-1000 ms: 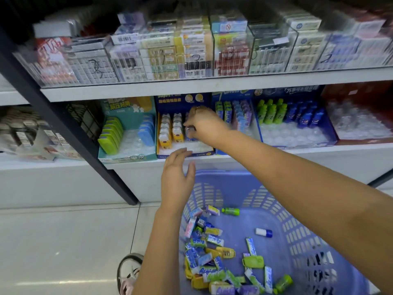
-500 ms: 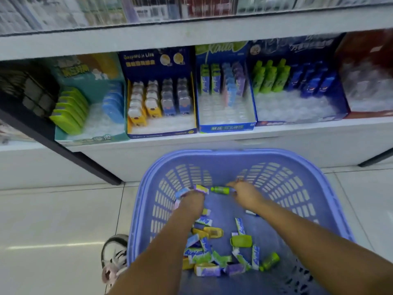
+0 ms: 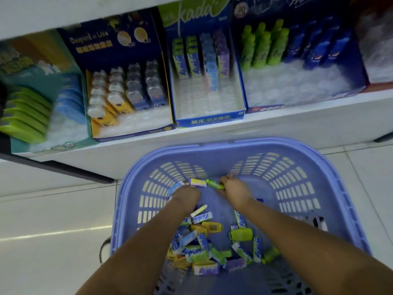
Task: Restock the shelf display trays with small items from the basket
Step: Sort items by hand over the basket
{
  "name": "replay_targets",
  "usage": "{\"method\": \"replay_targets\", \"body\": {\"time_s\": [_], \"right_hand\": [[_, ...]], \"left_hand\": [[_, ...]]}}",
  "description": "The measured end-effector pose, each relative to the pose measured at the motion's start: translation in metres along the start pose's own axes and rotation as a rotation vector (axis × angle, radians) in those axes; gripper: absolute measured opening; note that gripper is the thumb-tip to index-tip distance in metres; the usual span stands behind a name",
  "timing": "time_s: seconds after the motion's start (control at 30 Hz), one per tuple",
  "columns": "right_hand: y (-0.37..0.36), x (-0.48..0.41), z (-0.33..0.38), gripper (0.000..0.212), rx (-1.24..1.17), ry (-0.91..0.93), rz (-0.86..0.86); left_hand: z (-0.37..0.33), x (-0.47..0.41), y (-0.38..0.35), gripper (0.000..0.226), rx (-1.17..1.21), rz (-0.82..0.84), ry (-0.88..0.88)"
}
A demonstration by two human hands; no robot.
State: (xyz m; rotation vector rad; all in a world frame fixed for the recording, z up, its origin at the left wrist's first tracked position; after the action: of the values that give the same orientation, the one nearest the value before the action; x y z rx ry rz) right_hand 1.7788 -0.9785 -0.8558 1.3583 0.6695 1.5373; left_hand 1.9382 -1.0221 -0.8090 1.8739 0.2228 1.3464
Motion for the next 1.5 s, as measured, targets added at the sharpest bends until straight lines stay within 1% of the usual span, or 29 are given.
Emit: {"method": "replay_targets", "body": {"time_s": [0.07,0.13,0.2,0.23,0.3,0.4,0.47,0.53,0.57,0.6,0.63,0.7,0.83,0.87,0.97,1.03,1.1,1.13,1.2,1.27,1.37,1.43,1.5], "right_hand": [[-0.001,-0.001,0.001,0.034,0.012,0.003,-0.014],[0.002,-0.002,0.0,0.03,0.01,0.006,0.011],[0.008,-0.003,-0.001,0.024,-0.027,-0.014,0.067],[0.011,-0.005,-0.003,0.02,-0.076,-0.028,0.113],[0.022,-0.005,-0.006,0.024,-0.228,-0.053,0.239],[0.044,0.002,-0.012,0.016,-0.593,-0.11,0.43],[0.061,0.012,-0.015,0.019,-0.794,-0.154,0.517],[0.078,0.023,-0.016,0.014,-0.951,-0.149,0.565],[0.088,0.028,-0.016,0.014,-1.012,-0.13,0.579],[0.097,0.032,-0.015,0.015,-1.064,-0.103,0.591],[0.107,0.037,-0.013,0.016,-1.113,-0.069,0.599],[0.127,0.046,-0.007,0.017,-1.197,0.016,0.615],[0.162,0.065,0.017,0.02,-1.354,0.198,0.606],[0.17,0.07,0.023,0.022,-1.38,0.236,0.606],[0.192,0.082,0.039,0.024,-1.436,0.298,0.571],[0.209,0.09,0.047,0.019,-1.406,0.301,0.515],[0.228,0.099,0.053,0.01,-1.226,0.288,0.405],[0.238,0.103,0.055,0.007,-1.087,0.279,0.305],[0.258,0.112,0.059,0.014,-0.879,0.259,0.064],[0.273,0.119,0.065,0.023,-0.85,0.254,-0.109],[0.287,0.127,0.069,0.023,-0.859,0.276,-0.228],[0.294,0.129,0.064,0.019,-0.892,0.299,-0.254],[0.302,0.129,0.055,0.019,-0.954,0.342,-0.246]], "left_hand": [[-0.001,-0.002,0.002,0.032,-0.044,0.032,0.005],[0.0,-0.003,0.003,0.032,-0.05,0.04,-0.007],[0.002,-0.003,0.005,0.031,0.012,0.025,-0.037],[0.003,-0.002,0.006,0.029,0.105,-0.001,-0.049],[0.001,0.002,0.011,0.025,0.435,-0.075,-0.051],[-0.005,0.012,0.024,0.026,1.037,-0.12,0.035],[-0.008,0.022,0.033,0.019,1.302,-0.131,0.06],[-0.012,0.036,0.04,0.012,1.652,-0.136,0.1],[-0.014,0.043,0.044,0.012,1.852,-0.137,0.125],[-0.015,0.05,0.049,0.017,2.012,-0.144,0.138],[-0.017,0.057,0.053,0.023,2.099,-0.158,0.141],[-0.018,0.07,0.061,0.029,2.105,-0.194,0.1],[-0.02,0.097,0.073,0.02,1.863,-0.299,-0.149],[-0.021,0.104,0.076,0.018,1.842,-0.337,-0.202],[-0.026,0.122,0.09,0.01,1.883,-0.456,-0.299],[-0.027,0.132,0.101,0.009,1.871,-0.513,-0.323],[-0.027,0.142,0.111,0.007,1.796,-0.613,-0.356],[-0.026,0.147,0.117,0.008,1.734,-0.685,-0.371],[-0.028,0.156,0.129,0.018,1.559,-0.831,-0.372],[-0.035,0.163,0.138,0.028,1.403,-0.946,-0.336],[-0.051,0.168,0.148,0.03,1.338,-1.046,-0.343],[-0.055,0.169,0.154,0.028,1.371,-1.02,-0.361],[-0.055,0.168,0.161,0.024,1.452,-0.929,-0.408]]}}
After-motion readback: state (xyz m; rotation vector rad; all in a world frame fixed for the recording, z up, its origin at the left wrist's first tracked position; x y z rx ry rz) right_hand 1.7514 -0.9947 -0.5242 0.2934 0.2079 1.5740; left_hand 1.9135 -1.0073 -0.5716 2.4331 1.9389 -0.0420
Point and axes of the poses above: each hand's wrist, its own x-axis away from the middle knuckle, its own y-axis out of the back of the hand, z = x × y, the point moved 1 cm from there along -x, towards the middle knuckle, and after that the axes turned 9 degrees about x, right-handed, at the moved point
